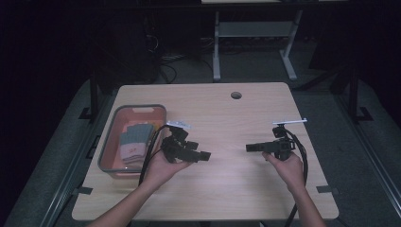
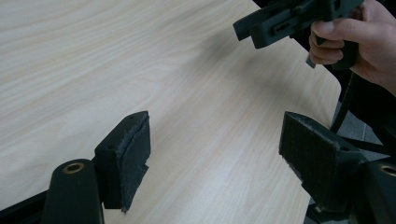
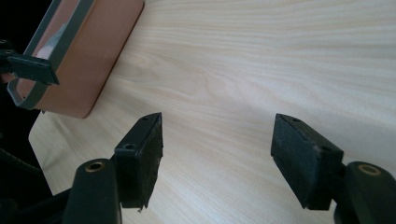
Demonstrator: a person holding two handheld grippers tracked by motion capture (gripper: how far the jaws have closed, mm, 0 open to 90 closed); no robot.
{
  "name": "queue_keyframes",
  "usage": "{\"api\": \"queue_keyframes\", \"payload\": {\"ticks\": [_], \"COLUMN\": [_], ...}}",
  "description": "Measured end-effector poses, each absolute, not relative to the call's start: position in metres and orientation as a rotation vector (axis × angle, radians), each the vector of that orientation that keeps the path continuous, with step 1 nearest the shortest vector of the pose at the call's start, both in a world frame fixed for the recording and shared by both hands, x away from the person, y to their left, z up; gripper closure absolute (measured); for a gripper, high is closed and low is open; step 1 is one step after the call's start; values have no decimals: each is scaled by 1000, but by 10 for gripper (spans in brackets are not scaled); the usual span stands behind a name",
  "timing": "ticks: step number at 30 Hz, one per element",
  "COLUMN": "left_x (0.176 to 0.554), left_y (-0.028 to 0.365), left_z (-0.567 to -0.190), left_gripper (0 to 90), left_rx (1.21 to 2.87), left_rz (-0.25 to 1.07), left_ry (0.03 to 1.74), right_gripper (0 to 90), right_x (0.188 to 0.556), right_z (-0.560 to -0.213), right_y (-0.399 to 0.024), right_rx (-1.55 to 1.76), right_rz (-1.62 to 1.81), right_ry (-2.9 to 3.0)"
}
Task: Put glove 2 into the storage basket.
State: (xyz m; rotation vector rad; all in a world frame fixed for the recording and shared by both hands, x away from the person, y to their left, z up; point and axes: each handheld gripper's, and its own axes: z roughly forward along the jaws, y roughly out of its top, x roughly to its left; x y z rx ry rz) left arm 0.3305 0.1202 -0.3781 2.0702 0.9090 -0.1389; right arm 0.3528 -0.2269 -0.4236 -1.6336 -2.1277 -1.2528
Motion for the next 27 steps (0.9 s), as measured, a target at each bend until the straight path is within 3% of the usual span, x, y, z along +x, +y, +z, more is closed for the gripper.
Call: {"api": "queue_keyframes", "payload": {"ticks": [27], "left_x": [299], "left_y": [102], "left_z": [-412], "left_gripper": [250], "left_rx": [2073], "left_rz": [-167], "left_ry": [827], "right_gripper": [320], "right_x": [311], "right_z": [-438], "right_y": [-257], "right_rx": [-1625], "right_rz": [-1287], "right_ry": [-2154]}}
